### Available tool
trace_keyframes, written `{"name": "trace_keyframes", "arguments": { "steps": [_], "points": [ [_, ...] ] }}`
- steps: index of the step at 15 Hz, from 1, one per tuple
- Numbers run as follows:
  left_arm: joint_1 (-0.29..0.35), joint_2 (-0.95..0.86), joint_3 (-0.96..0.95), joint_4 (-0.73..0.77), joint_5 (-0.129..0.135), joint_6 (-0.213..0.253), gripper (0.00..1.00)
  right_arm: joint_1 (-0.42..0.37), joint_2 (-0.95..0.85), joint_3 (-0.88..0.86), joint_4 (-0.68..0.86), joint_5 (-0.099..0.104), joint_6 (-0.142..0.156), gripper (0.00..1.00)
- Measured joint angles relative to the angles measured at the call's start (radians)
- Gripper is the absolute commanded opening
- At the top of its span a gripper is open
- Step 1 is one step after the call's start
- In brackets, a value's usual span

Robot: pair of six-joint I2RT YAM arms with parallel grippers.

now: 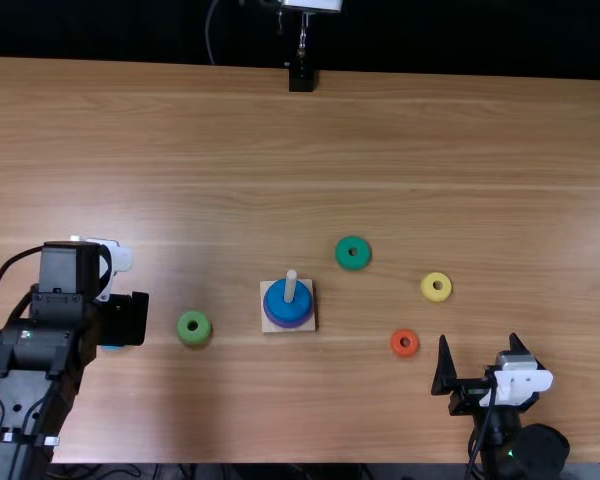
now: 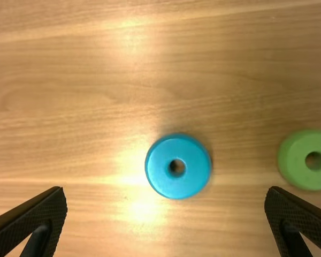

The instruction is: Build the Hanoi tower: stack the rings onto the peg from bottom to top in this color order: purple, dark blue, light blue, dark green, light green, yellow, orange.

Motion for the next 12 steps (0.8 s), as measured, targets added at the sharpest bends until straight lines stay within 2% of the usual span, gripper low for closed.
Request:
{"name": "trace_keyframes", "arguments": {
  "steps": [4, 8, 10, 12],
  "points": [
    [0.016, 0.118, -0.024, 0.003, -0.007, 0.0, 1.0, 0.0, 0.0, 0.0, 0.0, 0.0, 0.0, 1.0],
    [0.058, 0.231, -0.024, 0.009, -0.001, 0.002, 1.0, 0.0, 0.0, 0.0, 0.0, 0.0, 0.0, 1.0],
    [0.058, 0.282, -0.024, 0.01, 0.031, 0.003, 1.0, 0.0, 0.0, 0.0, 0.0, 0.0, 0.0, 1.0],
    [0.058, 0.315, -0.024, 0.015, 0.078, 0.003, 1.0, 0.0, 0.0, 0.0, 0.0, 0.0, 0.0, 1.0]
  ]
}}
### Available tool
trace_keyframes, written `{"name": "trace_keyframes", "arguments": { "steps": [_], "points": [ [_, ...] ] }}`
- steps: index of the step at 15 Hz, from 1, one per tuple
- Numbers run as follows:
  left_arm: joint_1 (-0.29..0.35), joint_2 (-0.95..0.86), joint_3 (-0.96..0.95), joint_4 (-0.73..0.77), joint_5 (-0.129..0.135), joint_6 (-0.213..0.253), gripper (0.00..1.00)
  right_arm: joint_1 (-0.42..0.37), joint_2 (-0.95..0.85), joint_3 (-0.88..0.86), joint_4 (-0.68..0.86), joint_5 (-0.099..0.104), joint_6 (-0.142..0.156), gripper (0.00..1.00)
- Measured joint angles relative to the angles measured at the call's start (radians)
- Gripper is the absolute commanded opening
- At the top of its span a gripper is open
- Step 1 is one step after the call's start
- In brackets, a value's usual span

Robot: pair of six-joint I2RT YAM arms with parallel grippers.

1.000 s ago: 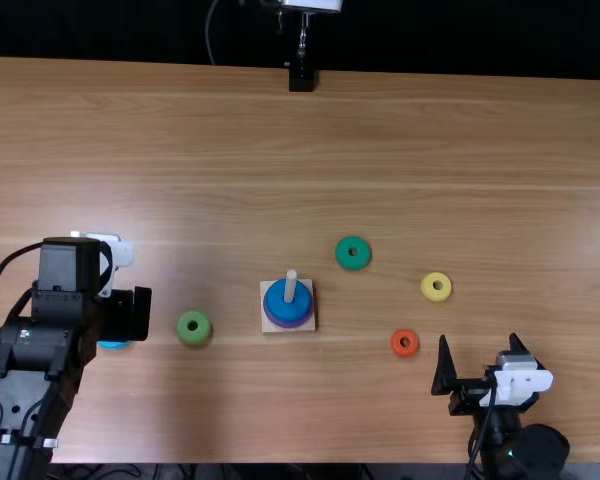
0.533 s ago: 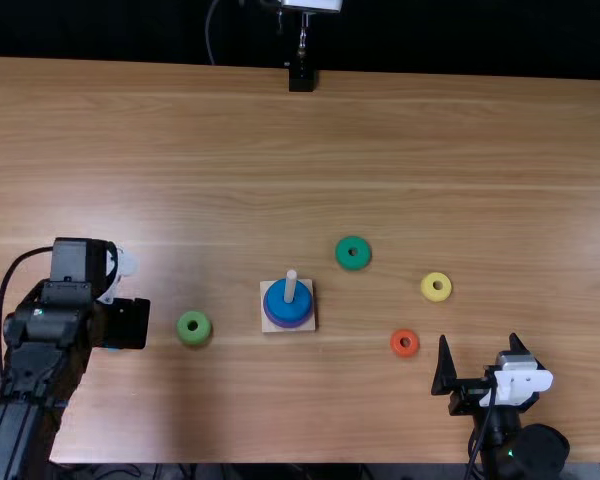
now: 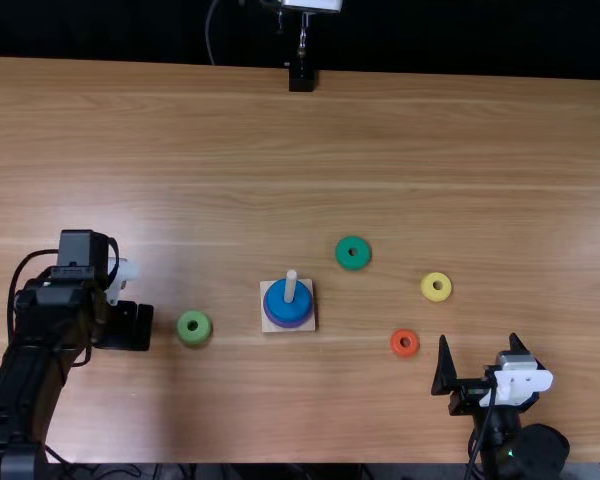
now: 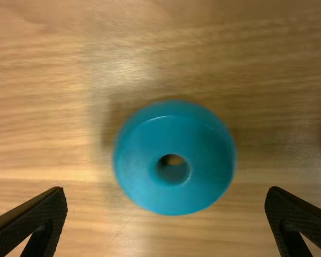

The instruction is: Build the Hanoi tower: stack the rings onto the peg from bottom to top in this color order: purple, dark blue, light blue, dark green, light green, yellow, orange.

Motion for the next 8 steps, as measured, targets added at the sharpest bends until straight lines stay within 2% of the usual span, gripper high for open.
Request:
{"name": "trace_keyframes", "arguments": {
  "steps": [2, 8],
  "points": [
    [0.0, 0.007, 0.0, 0.019, 0.025, 0.0, 1.0, 0.0, 0.0, 0.0, 0.0, 0.0, 0.0, 1.0],
    [0.0, 0.029, 0.0, 0.073, 0.044, 0.0, 1.0, 0.0, 0.0, 0.0, 0.0, 0.0, 0.0, 1.0]
  ]
}}
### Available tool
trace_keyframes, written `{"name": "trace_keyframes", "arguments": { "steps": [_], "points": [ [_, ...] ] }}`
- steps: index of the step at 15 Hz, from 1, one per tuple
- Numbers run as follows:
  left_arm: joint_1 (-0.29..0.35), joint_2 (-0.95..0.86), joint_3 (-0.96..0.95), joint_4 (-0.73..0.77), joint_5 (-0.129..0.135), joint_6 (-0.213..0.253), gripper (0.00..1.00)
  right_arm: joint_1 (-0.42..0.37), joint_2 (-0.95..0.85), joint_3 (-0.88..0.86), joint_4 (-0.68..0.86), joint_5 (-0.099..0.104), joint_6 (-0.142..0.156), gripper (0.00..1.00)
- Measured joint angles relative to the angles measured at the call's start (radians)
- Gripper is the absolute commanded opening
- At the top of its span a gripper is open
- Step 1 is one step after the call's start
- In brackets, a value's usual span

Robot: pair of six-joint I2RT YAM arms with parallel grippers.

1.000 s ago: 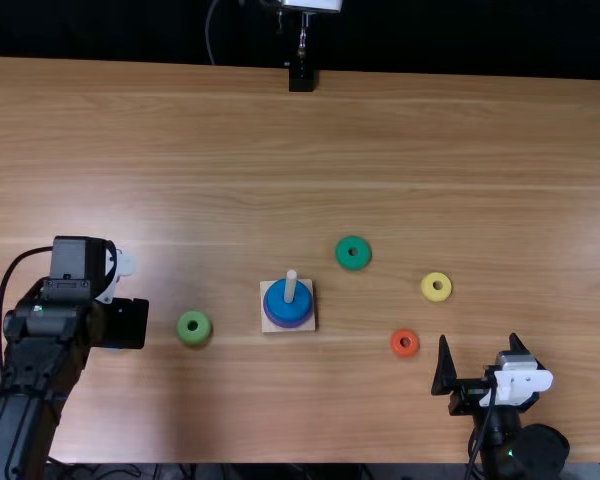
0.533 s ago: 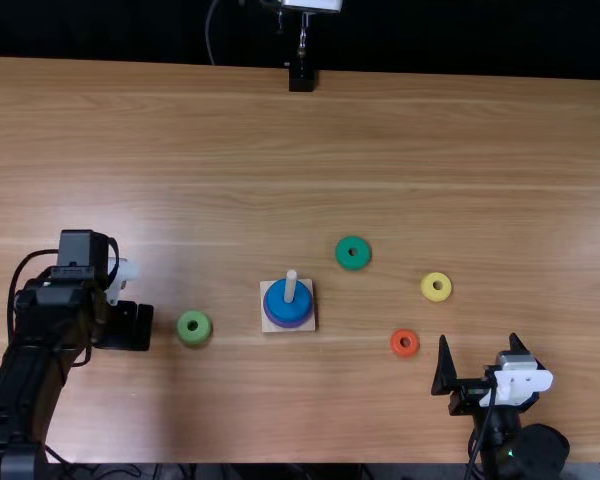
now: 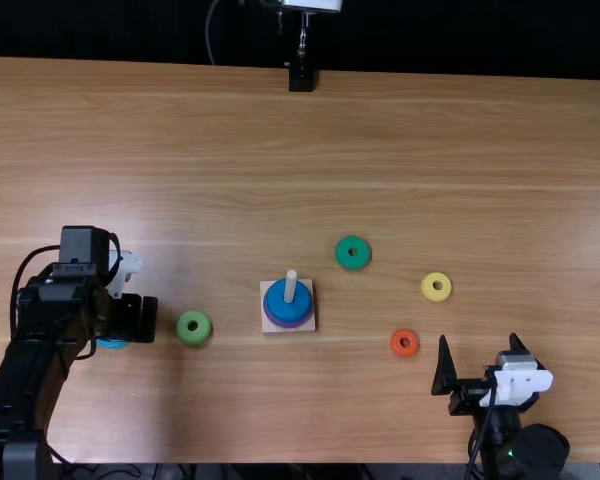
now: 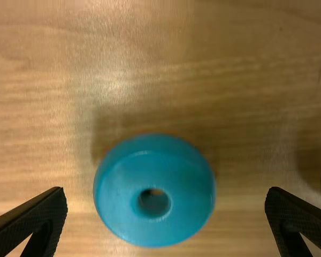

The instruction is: Build the Hanoi tower: stack the rings onto the peg from bottom to top in this color order: purple, dark blue, light blue, dark green, light green, yellow, orange.

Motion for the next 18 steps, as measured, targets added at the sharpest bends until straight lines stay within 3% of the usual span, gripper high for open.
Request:
{"name": "trace_keyframes", "arguments": {
  "steps": [5, 9, 11, 18],
  "points": [
    [0.0, 0.008, 0.0, 0.016, 0.001, 0.0, 1.0, 0.0, 0.0, 0.0, 0.0, 0.001, 0.0, 1.0],
    [0.031, 0.024, 0.0, 0.016, 0.05, 0.0, 1.0, 0.0, 0.0, 0.0, 0.0, 0.0, 0.0, 1.0],
    [0.031, 0.024, 0.0, 0.017, 0.06, 0.0, 1.0, 0.0, 0.0, 0.0, 0.0, 0.0, 0.0, 1.0],
    [0.031, 0.024, 0.0, 0.016, 0.05, 0.007, 1.0, 0.0, 0.0, 0.0, 0.0, 0.0, 0.0, 1.0]
  ]
}}
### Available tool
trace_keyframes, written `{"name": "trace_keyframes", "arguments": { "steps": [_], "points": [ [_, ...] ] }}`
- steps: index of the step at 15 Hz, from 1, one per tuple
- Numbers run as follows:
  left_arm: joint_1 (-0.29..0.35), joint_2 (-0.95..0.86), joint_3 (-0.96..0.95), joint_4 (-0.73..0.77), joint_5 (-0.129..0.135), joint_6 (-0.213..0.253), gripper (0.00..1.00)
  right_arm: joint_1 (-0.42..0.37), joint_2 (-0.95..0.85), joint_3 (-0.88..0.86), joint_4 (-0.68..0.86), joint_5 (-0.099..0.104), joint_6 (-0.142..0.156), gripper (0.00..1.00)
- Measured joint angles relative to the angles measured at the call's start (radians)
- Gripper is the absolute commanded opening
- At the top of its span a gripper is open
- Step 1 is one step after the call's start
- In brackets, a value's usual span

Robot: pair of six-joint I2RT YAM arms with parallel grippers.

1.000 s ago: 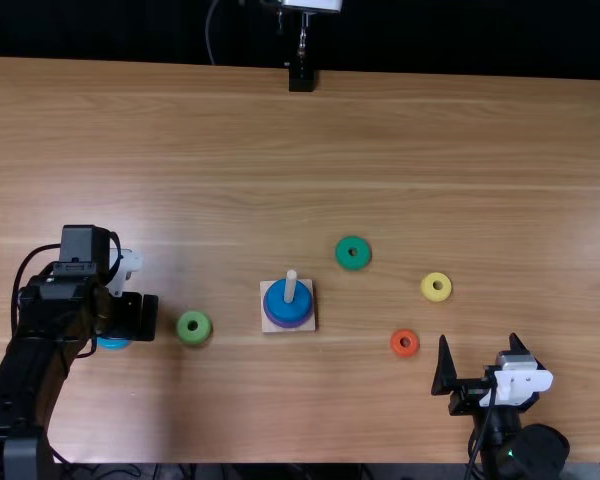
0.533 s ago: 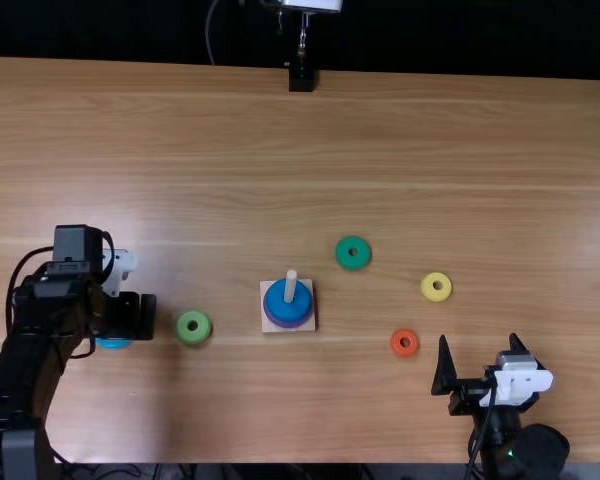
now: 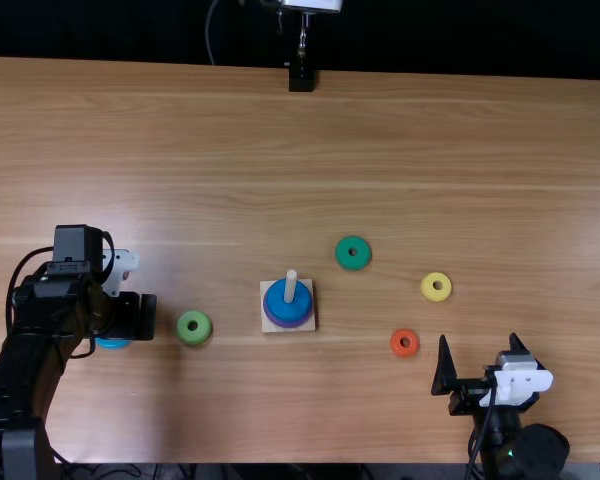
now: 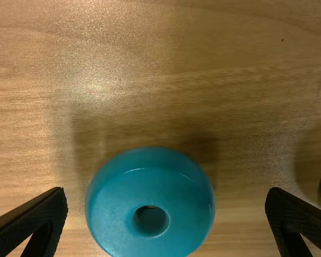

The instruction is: Build the Hanoi tower: stack the rings onto the peg from bottom to top in this color order: purple, dark blue, light blue, dark green, light green, yellow, orange.

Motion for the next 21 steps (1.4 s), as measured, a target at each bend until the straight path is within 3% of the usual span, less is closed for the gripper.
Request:
{"name": "trace_keyframes", "arguments": {
  "steps": [5, 16, 17, 18, 19, 21],
  "points": [
    [0.0, 0.0, 0.0, -0.001, -0.051, 0.023, 1.0, 0.0, 0.0, 0.0, 0.0, 0.0, 0.0, 1.0],
    [0.0, 0.053, 0.0, -0.005, -0.053, 0.042, 1.0, 0.0, 0.0, 0.0, 0.0, 0.0, 0.0, 1.0],
    [0.0, 0.053, 0.0, -0.012, -0.054, 0.041, 0.72, 0.0, 0.0, 0.0, 0.0, 0.0, 0.0, 1.0],
    [0.0, 0.053, 0.0, -0.011, -0.055, 0.042, 0.35, 0.0, 0.0, 0.0, 0.0, 0.0, 0.0, 1.0],
    [0.0, 0.053, 0.0, -0.008, -0.056, 0.042, 0.11, 0.0, 0.0, 0.0, 0.0, 0.0, 0.0, 1.0],
    [0.0, 0.053, -0.011, 0.001, -0.057, 0.042, 0.03, 0.0, 0.0, 0.0, 0.0, 0.0, 0.0, 1.0]
  ]
}}
